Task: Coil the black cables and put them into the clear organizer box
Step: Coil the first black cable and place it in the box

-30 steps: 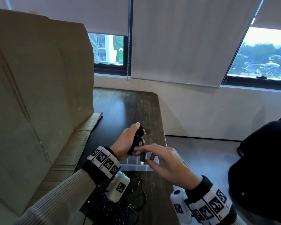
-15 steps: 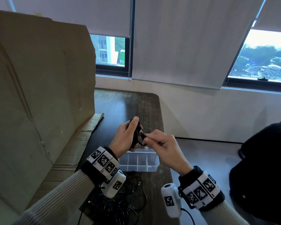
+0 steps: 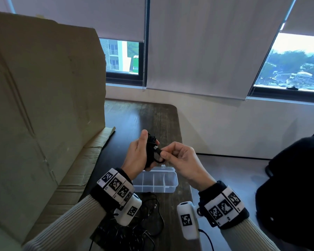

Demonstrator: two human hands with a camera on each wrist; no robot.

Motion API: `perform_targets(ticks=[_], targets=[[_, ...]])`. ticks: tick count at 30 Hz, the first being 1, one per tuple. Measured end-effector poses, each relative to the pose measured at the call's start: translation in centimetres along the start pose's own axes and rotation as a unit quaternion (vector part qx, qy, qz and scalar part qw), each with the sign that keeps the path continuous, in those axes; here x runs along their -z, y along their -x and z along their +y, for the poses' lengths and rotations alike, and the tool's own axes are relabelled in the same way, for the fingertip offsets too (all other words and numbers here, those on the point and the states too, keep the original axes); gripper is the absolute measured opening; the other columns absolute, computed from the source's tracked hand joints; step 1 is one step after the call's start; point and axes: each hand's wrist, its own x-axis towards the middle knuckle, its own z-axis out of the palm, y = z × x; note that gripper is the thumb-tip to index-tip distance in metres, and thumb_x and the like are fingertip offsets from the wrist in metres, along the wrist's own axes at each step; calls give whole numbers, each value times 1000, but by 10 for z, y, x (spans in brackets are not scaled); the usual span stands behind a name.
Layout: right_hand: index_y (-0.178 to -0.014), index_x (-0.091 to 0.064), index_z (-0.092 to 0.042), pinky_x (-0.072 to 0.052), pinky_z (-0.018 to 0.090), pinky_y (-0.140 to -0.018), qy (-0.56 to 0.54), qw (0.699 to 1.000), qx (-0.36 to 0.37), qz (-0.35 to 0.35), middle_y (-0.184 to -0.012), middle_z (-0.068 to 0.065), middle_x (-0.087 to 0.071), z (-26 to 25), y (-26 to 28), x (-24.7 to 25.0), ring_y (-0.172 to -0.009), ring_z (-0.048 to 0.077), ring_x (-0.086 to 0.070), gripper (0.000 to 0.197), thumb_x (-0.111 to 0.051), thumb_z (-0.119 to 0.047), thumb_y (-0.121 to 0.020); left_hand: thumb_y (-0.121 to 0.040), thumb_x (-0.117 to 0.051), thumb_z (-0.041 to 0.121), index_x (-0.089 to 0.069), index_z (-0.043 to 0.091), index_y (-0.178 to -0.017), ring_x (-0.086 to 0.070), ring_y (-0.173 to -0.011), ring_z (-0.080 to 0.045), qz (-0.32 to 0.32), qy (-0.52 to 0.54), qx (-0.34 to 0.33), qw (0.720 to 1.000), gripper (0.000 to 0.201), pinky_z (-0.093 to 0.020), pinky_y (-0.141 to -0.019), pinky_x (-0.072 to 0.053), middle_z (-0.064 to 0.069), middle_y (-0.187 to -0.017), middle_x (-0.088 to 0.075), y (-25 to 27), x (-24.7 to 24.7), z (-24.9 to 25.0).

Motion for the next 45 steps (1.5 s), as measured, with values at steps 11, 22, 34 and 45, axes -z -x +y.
perform_targets(ticks=[11,22,34,45], targets=[[-77,-71,-5,-59,33,-73,109,992,41,44,-72,12,-72,-2,-4,-8,-68,19,-68,8,-71,-1,-83,-100,-26,48,-60,-3,-82,-48,-37,-22,-19,-4,39,999,65,-22,-37,-34,-12,-53,-57,-1,-3,-4],[-82,-70,5,-56,25,-71,51,998,-35,-8,-69,4,-71,-10,-3,1,-68,14,-68,2,-68,6,-83,-99,-27,50,-65,7,-108,-46,-36,-19,-72,37,63,995,58,-19,-37,-31,-12,-59,-57,-1,-2,-10],[-73,-72,-10,-52,16,-56,67,979,0,195,-63,1,-70,2,-2,-18,-54,5,-64,15,-70,2,-83,-100,-18,47,-56,22,-129,-57,-66,-26,-80,73,72,991,53,-24,-41,-45,-33,-91,-59,-7,-18,-21],[-95,-75,-8,-56,21,-79,24,992,-53,115,-88,9,-76,13,1,-9,-81,13,-73,21,-70,6,-80,-102,-20,43,-61,16,-123,-53,-52,-13,-50,20,93,994,53,-23,-38,-42,-11,-69,-57,-21,-10,-43]])
